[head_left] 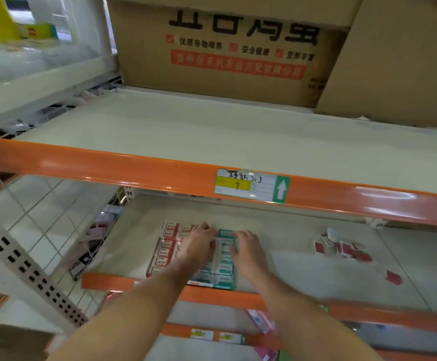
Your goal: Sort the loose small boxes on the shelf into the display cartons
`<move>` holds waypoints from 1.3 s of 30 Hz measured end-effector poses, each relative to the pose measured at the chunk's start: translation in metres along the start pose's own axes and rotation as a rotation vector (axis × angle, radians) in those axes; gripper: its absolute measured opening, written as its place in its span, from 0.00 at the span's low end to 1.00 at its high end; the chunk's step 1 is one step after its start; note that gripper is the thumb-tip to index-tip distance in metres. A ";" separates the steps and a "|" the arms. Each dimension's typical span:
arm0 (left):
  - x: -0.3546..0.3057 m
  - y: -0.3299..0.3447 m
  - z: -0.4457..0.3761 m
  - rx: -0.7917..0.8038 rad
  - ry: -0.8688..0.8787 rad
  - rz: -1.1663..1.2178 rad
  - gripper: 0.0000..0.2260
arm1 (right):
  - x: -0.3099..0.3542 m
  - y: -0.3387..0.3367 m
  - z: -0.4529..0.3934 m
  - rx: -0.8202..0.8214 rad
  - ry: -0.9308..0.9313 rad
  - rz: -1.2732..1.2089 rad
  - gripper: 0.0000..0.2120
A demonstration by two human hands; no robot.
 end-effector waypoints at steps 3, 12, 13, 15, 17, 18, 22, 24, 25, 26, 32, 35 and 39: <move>-0.030 0.017 -0.004 0.008 0.027 -0.010 0.11 | -0.030 -0.015 0.011 -0.008 0.027 -0.006 0.17; -0.131 0.076 -0.023 0.109 0.124 -0.020 0.15 | -0.136 -0.062 0.043 -0.045 0.179 -0.036 0.17; -0.141 0.081 -0.024 0.118 0.127 -0.031 0.15 | -0.145 -0.065 0.045 -0.049 0.196 -0.041 0.17; -0.158 0.092 -0.028 0.129 0.142 -0.020 0.15 | -0.162 -0.071 0.048 -0.046 0.219 -0.047 0.17; -0.174 0.103 -0.033 0.147 0.158 0.009 0.15 | -0.178 -0.077 0.051 -0.045 0.235 -0.040 0.17; -0.182 0.109 -0.036 0.157 0.157 0.012 0.15 | -0.186 -0.081 0.052 -0.050 0.242 -0.040 0.18; -0.209 0.130 -0.047 0.226 0.149 -0.035 0.17 | -0.219 -0.100 0.053 -0.076 0.268 -0.045 0.22; -0.222 0.143 -0.052 0.301 0.147 -0.127 0.21 | -0.236 -0.110 0.055 -0.081 0.269 -0.060 0.24; -0.228 0.149 -0.053 0.329 0.146 -0.165 0.22 | -0.244 -0.115 0.056 -0.081 0.272 -0.071 0.24; -0.235 0.153 -0.055 0.348 0.143 -0.191 0.24 | -0.252 -0.120 0.056 -0.081 0.276 -0.079 0.25; -0.272 0.176 -0.063 0.347 0.164 -0.198 0.31 | -0.291 -0.132 0.052 -0.026 0.282 -0.071 0.30; -0.282 0.185 -0.066 0.318 0.160 -0.246 0.30 | -0.303 -0.125 0.046 0.088 0.272 -0.030 0.35; -0.285 0.189 -0.059 0.233 0.205 -0.283 0.25 | -0.305 -0.119 0.039 0.061 0.239 -0.028 0.31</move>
Point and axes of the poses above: each hand's wrist, its own z-axis away from the middle knuckle, its own y-axis out of the palm, x = y × z, the point moved 5 cm from there along -z, towards the middle knuckle, and after that the axes turned 1 degree about x, right-handed, at the moved point
